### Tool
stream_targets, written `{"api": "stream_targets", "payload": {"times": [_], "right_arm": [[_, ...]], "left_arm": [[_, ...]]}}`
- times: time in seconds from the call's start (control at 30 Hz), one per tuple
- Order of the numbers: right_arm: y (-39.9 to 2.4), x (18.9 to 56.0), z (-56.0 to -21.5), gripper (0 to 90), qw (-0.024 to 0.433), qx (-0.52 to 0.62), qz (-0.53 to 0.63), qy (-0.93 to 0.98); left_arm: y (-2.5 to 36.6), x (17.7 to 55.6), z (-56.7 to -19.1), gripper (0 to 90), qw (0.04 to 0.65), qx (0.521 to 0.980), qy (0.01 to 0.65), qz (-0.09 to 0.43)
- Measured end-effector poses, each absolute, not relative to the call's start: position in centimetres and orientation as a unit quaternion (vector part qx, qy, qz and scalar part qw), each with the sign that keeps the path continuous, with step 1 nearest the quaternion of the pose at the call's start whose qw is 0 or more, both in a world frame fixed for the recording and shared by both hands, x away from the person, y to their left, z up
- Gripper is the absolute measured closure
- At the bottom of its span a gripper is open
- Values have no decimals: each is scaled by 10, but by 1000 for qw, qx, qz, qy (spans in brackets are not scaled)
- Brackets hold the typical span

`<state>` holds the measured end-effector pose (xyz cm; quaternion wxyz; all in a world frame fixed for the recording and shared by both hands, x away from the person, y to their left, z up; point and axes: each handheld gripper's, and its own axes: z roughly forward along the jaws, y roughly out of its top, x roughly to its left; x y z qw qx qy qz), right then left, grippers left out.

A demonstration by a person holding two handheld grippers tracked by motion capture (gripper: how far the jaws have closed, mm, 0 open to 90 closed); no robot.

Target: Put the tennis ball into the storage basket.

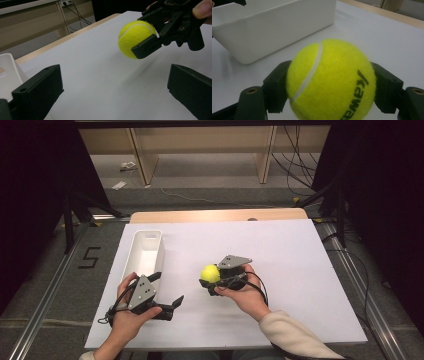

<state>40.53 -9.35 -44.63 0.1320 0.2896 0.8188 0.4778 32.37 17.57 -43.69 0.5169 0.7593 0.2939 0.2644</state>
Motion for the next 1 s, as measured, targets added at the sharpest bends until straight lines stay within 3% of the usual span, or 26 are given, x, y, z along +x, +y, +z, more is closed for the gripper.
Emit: {"api": "stream_targets", "payload": {"times": [1.0], "right_arm": [[-87,410,-441,273,134,288,483,816]], "left_arm": [[175,323,-436,0,516,762,289,266]]}}
